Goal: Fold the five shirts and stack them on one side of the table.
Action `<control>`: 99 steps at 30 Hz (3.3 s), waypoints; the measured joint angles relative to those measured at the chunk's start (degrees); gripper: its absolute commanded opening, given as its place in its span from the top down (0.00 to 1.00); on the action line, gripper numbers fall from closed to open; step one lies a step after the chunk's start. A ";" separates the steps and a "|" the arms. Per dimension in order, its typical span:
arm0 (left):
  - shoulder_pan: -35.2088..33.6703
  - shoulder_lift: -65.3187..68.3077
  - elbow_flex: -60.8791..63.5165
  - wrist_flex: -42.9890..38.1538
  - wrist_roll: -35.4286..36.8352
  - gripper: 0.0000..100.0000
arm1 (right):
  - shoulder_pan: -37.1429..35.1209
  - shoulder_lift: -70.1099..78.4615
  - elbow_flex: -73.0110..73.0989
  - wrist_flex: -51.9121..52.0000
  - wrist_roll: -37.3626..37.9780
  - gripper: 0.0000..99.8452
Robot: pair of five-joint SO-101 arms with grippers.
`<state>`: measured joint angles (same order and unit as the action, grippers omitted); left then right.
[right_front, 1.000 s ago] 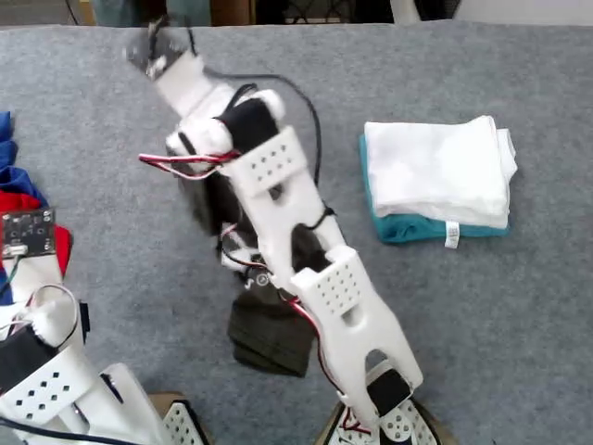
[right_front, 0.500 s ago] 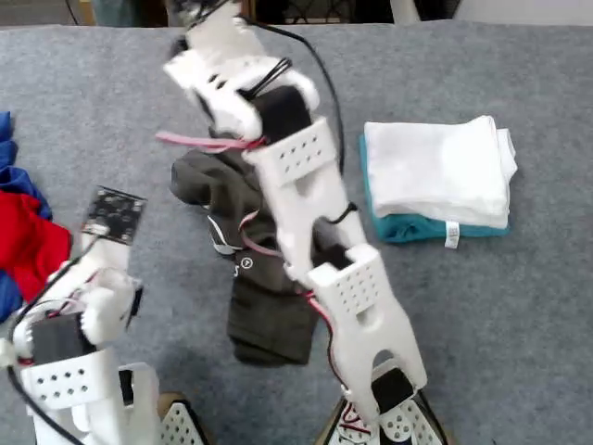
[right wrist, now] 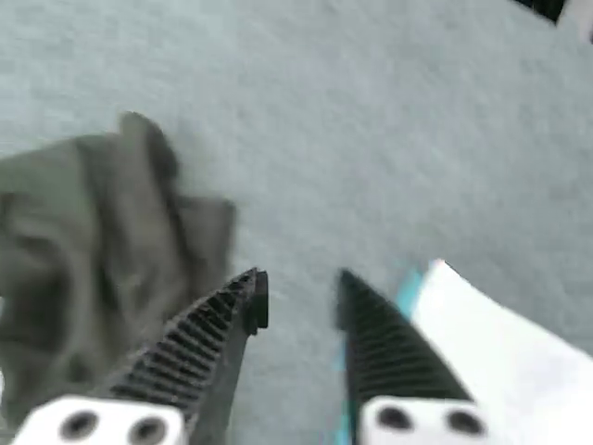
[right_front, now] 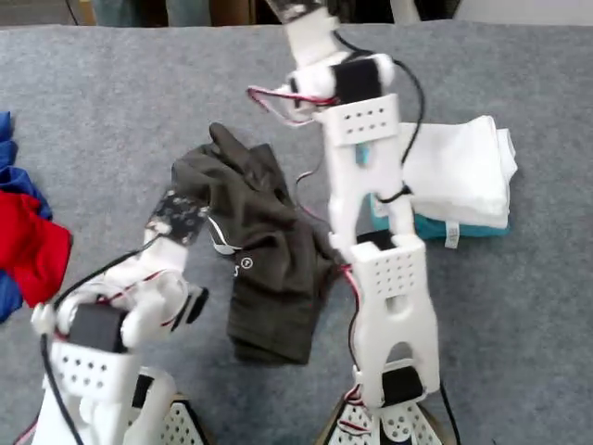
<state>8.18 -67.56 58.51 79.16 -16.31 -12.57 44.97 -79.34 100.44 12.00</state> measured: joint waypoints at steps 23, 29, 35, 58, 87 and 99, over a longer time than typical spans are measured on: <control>38.51 28.84 -12.75 -2.37 26.11 0.70 | 33.14 -29.80 23.30 0.00 0.00 0.94; 43.34 33.05 -8.53 -7.65 28.84 0.70 | 33.58 -30.15 23.30 -0.53 0.00 0.94; 43.25 44.13 -11.34 -11.08 33.32 0.70 | 33.58 -30.15 23.30 -0.53 0.00 0.94; 43.69 61.27 -24.70 -11.25 39.47 0.71 | 33.58 -30.15 23.65 -0.53 0.00 0.94; 44.13 65.32 -21.10 -15.74 39.47 0.74 | 33.58 -30.15 23.82 -0.53 0.00 0.94; 44.66 73.93 -25.49 -15.91 39.65 0.84 | 32.79 -30.15 23.82 -0.53 0.00 0.94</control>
<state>52.84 6.37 33.01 63.25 23.34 20.22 14.81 -55.52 99.91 12.00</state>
